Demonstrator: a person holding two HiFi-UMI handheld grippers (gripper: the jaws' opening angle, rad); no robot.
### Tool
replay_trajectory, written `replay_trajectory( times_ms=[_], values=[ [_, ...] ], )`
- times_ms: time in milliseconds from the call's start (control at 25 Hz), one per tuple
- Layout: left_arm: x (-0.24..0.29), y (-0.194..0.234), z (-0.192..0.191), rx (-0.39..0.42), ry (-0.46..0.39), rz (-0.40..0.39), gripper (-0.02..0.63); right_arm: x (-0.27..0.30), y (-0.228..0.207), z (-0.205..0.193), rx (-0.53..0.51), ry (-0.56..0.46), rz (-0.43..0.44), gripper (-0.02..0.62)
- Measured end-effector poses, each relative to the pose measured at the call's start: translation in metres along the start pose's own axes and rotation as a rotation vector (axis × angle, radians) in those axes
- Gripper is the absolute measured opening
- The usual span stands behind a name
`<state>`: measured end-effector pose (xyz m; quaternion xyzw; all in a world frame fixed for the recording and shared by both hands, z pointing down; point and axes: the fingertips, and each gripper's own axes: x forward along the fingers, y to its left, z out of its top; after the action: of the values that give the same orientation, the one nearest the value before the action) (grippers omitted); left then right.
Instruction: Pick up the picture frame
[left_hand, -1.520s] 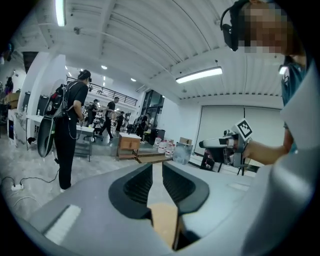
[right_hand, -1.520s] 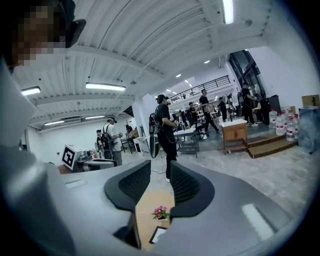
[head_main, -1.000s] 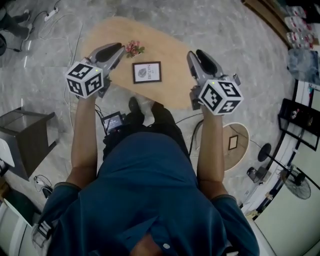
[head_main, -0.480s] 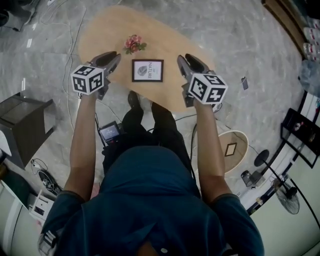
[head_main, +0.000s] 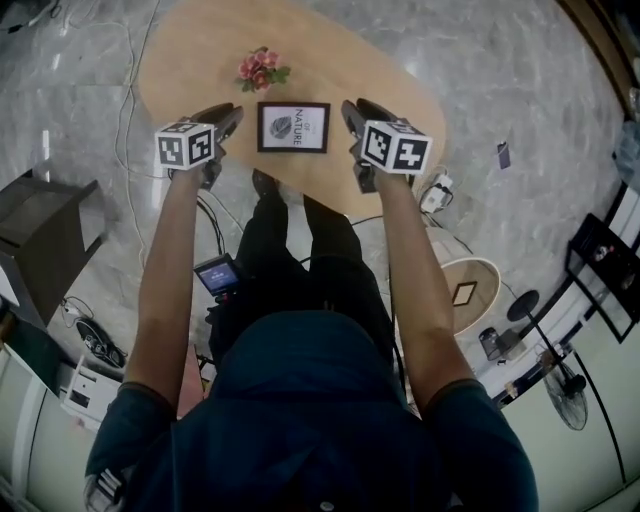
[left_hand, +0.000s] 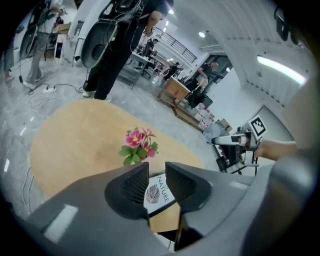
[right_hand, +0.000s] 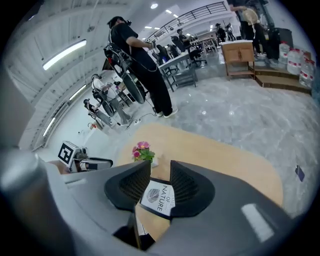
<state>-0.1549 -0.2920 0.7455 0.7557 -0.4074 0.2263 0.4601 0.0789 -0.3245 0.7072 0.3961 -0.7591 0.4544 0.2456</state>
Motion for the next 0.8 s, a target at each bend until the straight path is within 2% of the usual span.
replay_trajectory(
  times_ms=[440, 600, 800],
  values=[
    [0.078, 0.055, -0.09, -0.121, 0.143, 0.067, 0.109, 0.097, -0.053, -0.1, 0.105, 0.235, -0.05, 0.104],
    [0.099, 0.06, -0.112, -0.127, 0.179, 0.087, 0.117, 0.119, -0.066, -0.126, 0.128, 0.28, -0.066, 0.104],
    [0.116, 0.064, -0.123, -0.125, 0.188, 0.126, 0.142, 0.138, -0.074, -0.143, 0.128, 0.31, -0.083, 0.104]
  ],
)
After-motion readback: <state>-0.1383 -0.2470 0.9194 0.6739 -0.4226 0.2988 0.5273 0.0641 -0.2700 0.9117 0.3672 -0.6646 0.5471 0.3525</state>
